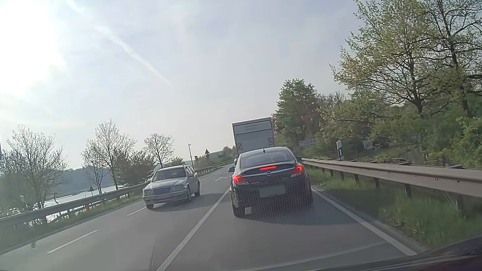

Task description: Follow the waypoints while adhering to traffic rules and regulations

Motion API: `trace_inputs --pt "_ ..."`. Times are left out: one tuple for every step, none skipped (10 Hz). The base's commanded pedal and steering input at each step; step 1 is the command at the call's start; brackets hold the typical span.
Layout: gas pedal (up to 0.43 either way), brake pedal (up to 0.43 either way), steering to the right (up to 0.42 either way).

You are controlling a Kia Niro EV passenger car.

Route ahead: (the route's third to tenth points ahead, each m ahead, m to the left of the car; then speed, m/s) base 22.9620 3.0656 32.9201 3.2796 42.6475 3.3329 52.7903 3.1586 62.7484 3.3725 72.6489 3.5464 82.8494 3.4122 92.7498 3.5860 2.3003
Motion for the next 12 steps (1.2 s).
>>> trace_inputs --pt "0.0 0.146 -0.001" --pt "0.0 0.146 -0.001" --pt "0.0 0.152 -0.001" --pt "0.0 0.152 -0.001" --pt "0.0 0.146 -0.001" --pt "0.0 0.146 -0.001" --pt "0.0 0.159 -0.001" --pt "0.0 0.159 -0.001" --pt "0.0 0.159 -0.001" --pt "0.0 0.165 -0.001" --pt "0.0 0.159 -0.001" --pt "0.0 0.159 -0.001"
